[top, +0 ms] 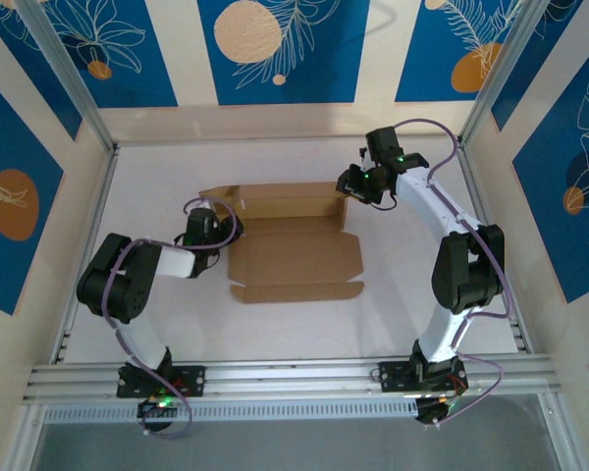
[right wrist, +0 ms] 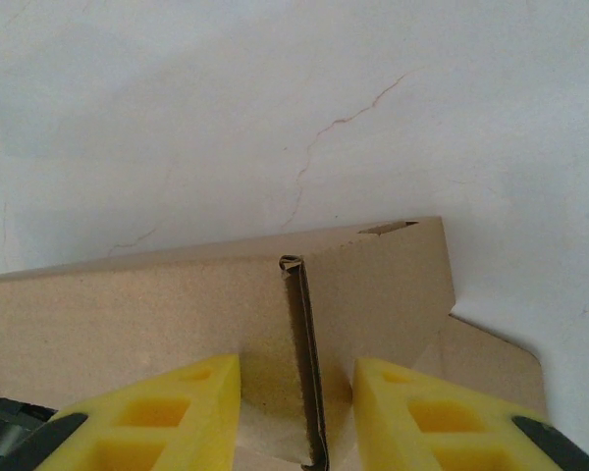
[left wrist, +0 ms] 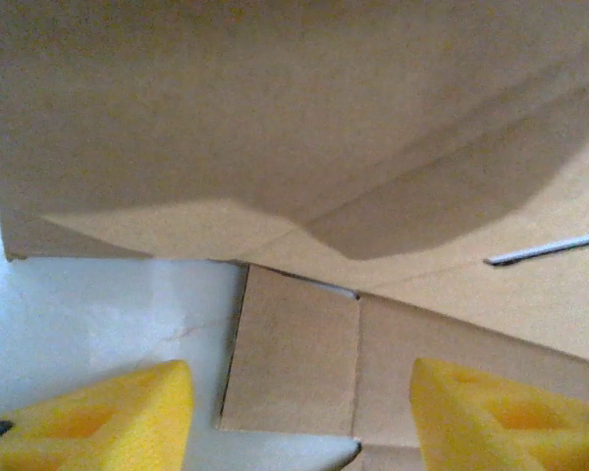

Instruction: Fold the paper box

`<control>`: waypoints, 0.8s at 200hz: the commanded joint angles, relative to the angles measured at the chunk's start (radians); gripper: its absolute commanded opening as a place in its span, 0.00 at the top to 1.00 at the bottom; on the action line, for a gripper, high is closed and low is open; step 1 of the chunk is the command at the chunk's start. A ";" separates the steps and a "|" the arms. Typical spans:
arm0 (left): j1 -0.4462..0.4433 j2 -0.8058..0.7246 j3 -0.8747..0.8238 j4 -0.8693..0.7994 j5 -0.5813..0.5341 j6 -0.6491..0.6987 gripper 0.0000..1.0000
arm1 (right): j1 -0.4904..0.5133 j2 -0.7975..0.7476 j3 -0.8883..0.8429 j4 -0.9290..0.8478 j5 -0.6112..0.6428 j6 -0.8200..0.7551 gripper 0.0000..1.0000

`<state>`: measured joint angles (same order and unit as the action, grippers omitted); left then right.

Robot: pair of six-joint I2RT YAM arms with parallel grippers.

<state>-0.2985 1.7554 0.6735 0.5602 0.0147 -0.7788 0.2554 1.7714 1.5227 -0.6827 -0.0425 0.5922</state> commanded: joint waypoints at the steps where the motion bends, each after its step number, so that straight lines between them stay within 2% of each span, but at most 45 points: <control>1: 0.015 0.006 0.060 -0.079 -0.009 -0.021 0.37 | 0.008 0.042 -0.005 -0.096 -0.010 -0.018 0.64; 57: 0.016 0.088 0.169 -0.215 0.088 -0.069 0.37 | 0.008 0.043 0.019 -0.119 -0.009 -0.025 0.64; 90: 0.013 0.138 0.185 -0.167 0.146 -0.100 0.36 | 0.015 0.054 0.023 -0.119 -0.031 -0.028 0.64; 120: 0.015 0.111 0.160 -0.152 0.117 -0.067 0.35 | 0.021 0.061 0.019 -0.118 -0.028 -0.035 0.64; 160: 0.016 0.010 0.055 -0.102 0.005 -0.051 0.33 | 0.016 0.065 0.013 -0.113 -0.020 -0.036 0.64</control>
<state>-0.2859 1.8091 0.7986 0.4442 0.0734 -0.8391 0.2562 1.7901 1.5494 -0.7082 -0.0528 0.5762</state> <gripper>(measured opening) 0.669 0.365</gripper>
